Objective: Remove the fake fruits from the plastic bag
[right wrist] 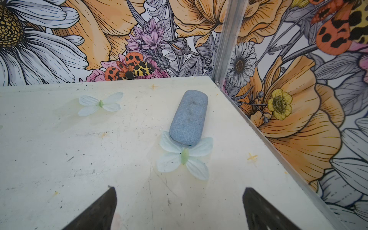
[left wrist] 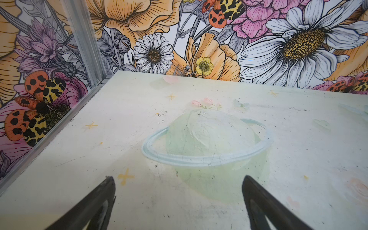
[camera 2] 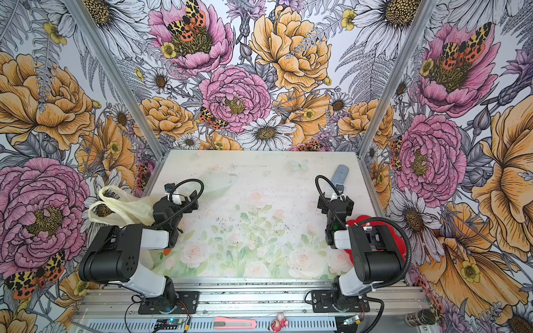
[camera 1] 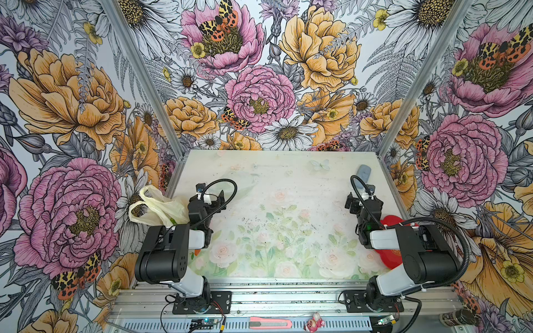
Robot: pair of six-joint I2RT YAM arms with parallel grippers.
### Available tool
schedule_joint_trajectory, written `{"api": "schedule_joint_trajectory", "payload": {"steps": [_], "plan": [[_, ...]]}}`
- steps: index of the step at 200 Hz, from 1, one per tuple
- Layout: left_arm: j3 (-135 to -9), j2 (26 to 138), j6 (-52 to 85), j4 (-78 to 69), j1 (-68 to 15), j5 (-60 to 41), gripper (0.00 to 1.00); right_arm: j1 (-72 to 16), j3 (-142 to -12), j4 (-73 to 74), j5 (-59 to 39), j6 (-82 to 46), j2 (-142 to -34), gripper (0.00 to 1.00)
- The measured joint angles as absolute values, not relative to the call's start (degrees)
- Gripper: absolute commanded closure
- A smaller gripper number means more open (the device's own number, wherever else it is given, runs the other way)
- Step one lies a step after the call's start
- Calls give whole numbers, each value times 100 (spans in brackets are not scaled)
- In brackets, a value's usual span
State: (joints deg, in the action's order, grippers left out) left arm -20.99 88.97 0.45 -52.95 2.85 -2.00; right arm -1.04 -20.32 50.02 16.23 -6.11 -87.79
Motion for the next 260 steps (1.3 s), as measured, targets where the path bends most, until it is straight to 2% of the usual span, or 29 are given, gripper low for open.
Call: {"api": "schedule_joint_trajectory", "payload": {"steps": [104, 137, 158, 186, 224, 242, 260], "plan": [[-2099, 8890, -117, -5295, 204, -325, 1, -150, -2032, 5013, 1533, -489, -8779, 0], [-2043, 8440, -303, -5151, 30, -353, 1, -307, -1959, 5039, 1518, -353, -8586, 1], [-1999, 7872, -499, -4897, -233, -215, 1, -534, -1872, 4952, 1706, -200, -8025, 1], [-2147, 6976, -777, -4088, -1188, 305, 1, -965, -1806, 4740, 2051, -49, -7109, 1], [-3168, 5979, -21, -2622, -1579, 464, 1, -1079, -2399, 3098, 2182, -856, -5391, 1], [-3645, 5607, 563, -2084, -1444, 364, 1, -937, -2917, 2307, 1737, -1260, -4801, 1], [-3804, 5175, 1428, -1579, -1205, 469, 1, -611, -3103, 1883, 823, -1643, -4250, 1]]}}
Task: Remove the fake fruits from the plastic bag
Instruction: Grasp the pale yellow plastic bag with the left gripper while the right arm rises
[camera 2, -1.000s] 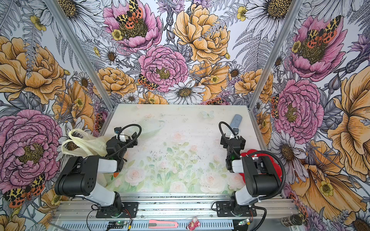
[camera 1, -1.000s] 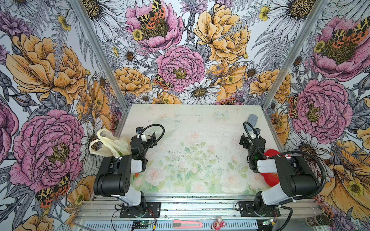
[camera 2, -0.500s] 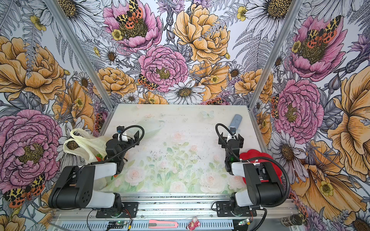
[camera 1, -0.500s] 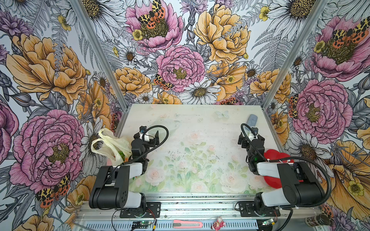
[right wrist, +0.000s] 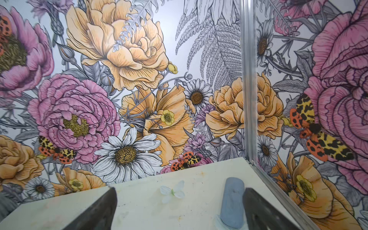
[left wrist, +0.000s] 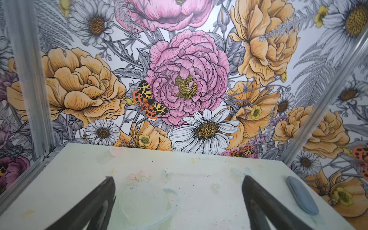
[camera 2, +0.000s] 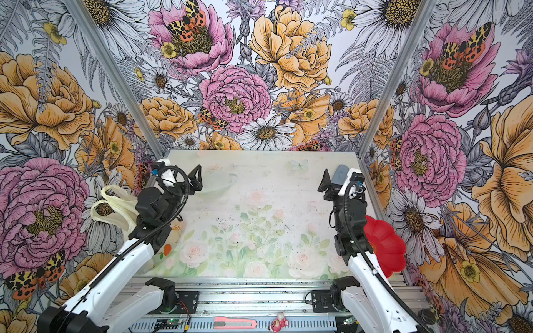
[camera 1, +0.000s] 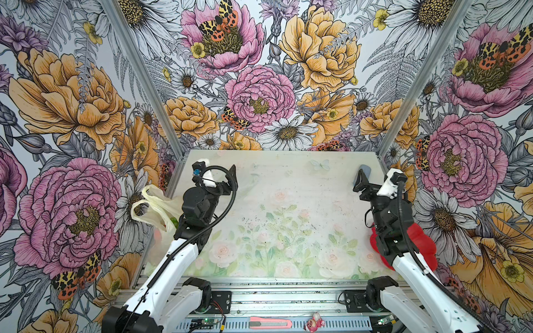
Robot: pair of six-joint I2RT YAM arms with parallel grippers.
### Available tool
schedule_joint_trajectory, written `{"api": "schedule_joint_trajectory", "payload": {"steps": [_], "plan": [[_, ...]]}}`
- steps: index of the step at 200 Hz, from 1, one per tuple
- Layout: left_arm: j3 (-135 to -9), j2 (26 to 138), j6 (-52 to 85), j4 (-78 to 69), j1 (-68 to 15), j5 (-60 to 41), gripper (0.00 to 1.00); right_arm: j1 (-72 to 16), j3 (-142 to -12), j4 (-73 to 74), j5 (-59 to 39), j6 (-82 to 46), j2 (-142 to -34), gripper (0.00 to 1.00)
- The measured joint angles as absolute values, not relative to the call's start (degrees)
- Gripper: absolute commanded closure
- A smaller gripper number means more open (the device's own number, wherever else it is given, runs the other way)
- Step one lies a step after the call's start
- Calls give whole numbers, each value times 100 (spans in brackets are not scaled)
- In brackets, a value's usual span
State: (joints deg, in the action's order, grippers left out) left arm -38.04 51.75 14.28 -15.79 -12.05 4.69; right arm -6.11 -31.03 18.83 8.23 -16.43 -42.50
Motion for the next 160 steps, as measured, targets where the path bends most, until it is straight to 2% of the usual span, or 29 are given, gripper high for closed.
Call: {"api": "schedule_joint_trajectory", "payload": {"steps": [39, 52, 66, 88, 110, 135, 160], "plan": [[-3634, 4445, 2718, -974, -425, 60, 1, 34, -2803, 1365, -252, -2672, -3533, 1], [-3776, 4383, 2759, -596, -558, 56, 1, 99, -2692, 1199, -456, -2893, -3500, 1], [-4075, 4390, 2694, -91, -1111, 440, 1, 99, -2683, 1094, -655, -3009, -3634, 1], [-4552, 4390, 2453, 537, -2462, 1697, 1, 99, -2703, 1004, -878, -3111, -3948, 1], [-4794, 4445, 2362, 1000, -3599, 3527, 1, 99, -2711, 886, -993, -3201, -4178, 1], [-4801, 4628, 2438, 1448, -4276, 5522, 1, 99, -2720, 878, -1044, -3225, -4259, 1], [-4801, 4689, 2613, 1787, -4484, 7087, 1, 99, -2722, 878, -1083, -3258, -4368, 1]]}}
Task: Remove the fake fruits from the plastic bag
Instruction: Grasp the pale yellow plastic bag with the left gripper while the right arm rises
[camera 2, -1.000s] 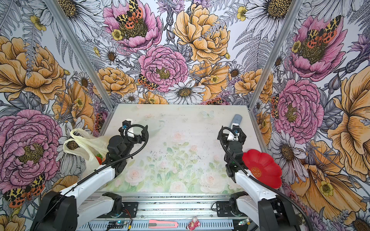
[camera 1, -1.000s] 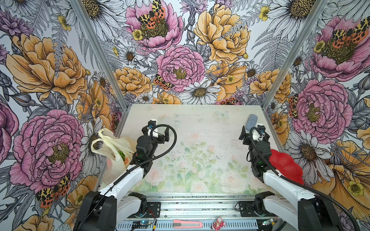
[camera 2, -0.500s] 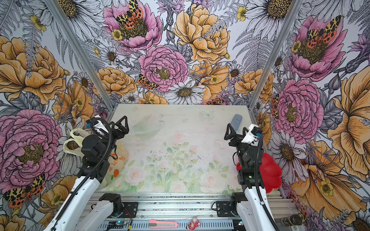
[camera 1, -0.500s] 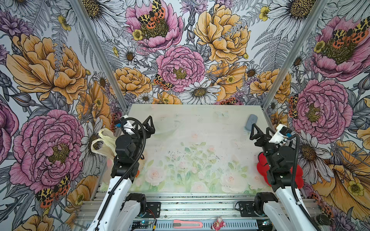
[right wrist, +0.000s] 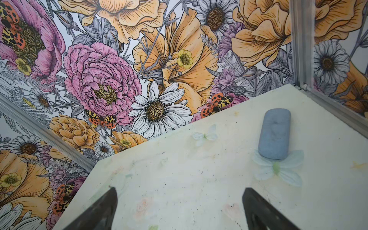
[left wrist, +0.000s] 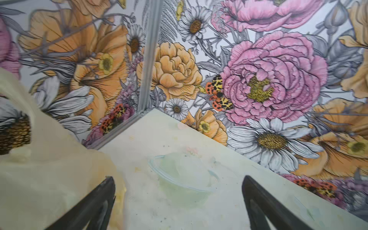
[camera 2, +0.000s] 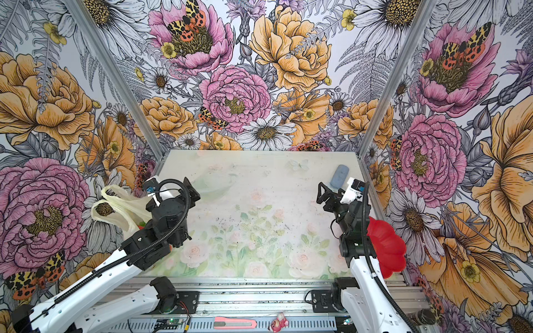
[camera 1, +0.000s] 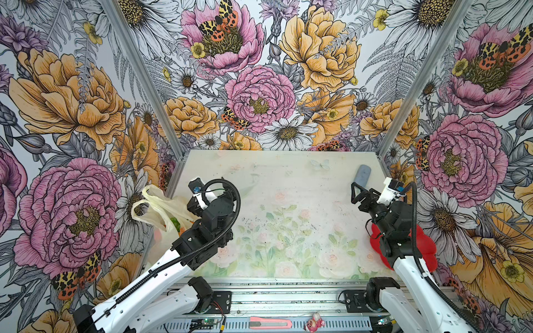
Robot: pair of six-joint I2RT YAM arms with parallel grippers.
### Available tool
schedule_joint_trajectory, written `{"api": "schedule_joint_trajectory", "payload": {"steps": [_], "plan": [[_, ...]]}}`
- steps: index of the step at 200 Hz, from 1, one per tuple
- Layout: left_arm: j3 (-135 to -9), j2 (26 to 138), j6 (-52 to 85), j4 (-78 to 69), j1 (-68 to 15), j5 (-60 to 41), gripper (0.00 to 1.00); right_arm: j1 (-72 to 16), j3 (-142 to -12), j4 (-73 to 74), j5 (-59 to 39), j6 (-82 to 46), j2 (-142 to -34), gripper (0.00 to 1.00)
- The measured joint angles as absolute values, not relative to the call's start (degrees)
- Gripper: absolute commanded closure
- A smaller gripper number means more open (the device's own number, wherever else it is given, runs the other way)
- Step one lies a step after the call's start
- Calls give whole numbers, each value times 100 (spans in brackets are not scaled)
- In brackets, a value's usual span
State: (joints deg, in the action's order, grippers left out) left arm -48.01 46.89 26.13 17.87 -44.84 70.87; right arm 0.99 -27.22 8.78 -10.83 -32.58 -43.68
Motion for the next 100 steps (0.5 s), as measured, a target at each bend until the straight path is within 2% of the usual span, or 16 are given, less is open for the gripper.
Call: {"api": "schedule_joint_trajectory", "payload": {"steps": [22, 39, 100], "plan": [[-4803, 4567, 2663, 1887, -4471, 8036, 1, 99, -2722, 878, -1090, -3262, -4482, 2], [-4856, 4484, 2641, 1935, -4418, 8403, 1, 99, -2722, 878, -1129, -3280, -4578, 2], [-5157, 4053, 2353, 1970, -3127, 8814, 1, 99, -2722, 880, -1256, -3363, -4842, 4]]}}
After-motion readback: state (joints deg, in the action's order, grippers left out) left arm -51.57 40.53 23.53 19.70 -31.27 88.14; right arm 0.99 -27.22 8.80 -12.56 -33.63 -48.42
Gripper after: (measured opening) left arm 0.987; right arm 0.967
